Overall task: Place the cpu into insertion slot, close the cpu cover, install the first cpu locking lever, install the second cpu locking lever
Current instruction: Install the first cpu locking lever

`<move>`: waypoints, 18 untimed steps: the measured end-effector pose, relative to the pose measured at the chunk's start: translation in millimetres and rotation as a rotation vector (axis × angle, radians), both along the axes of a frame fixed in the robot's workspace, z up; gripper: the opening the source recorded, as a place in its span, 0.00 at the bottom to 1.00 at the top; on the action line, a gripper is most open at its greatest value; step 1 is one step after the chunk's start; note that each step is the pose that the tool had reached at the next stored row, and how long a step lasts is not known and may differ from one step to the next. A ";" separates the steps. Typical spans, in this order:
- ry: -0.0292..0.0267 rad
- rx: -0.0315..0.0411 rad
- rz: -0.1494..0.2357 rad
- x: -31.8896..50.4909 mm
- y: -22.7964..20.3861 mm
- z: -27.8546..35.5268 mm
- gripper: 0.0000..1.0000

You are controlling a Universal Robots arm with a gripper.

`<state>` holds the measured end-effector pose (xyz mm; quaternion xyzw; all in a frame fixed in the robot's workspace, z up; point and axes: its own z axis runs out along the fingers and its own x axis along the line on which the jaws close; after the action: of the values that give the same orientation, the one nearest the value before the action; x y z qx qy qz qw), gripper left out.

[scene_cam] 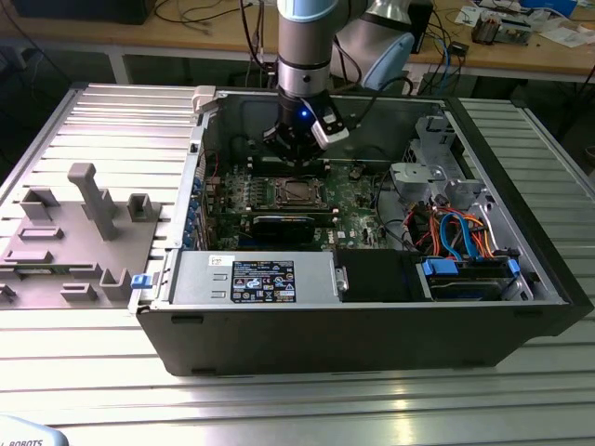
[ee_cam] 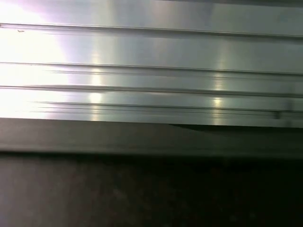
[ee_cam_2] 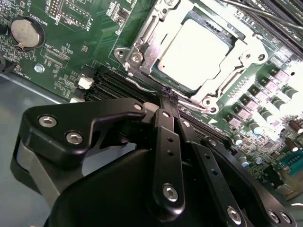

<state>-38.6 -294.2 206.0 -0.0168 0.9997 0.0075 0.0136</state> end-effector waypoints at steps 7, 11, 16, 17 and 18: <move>0.0003 -0.0004 0.002 4.4 -0.1 -2.8 0.11; -0.0001 -0.0002 0.002 6.6 0.0 -4.0 0.11; -0.0001 -0.0005 0.005 8.1 0.9 -4.9 0.11; -0.0001 -0.0013 0.006 8.1 1.5 -4.8 0.11; -0.0004 -0.0027 0.007 8.1 2.6 -4.7 0.11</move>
<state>-30.4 -291.6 201.3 -0.0202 0.9997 0.0062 0.0137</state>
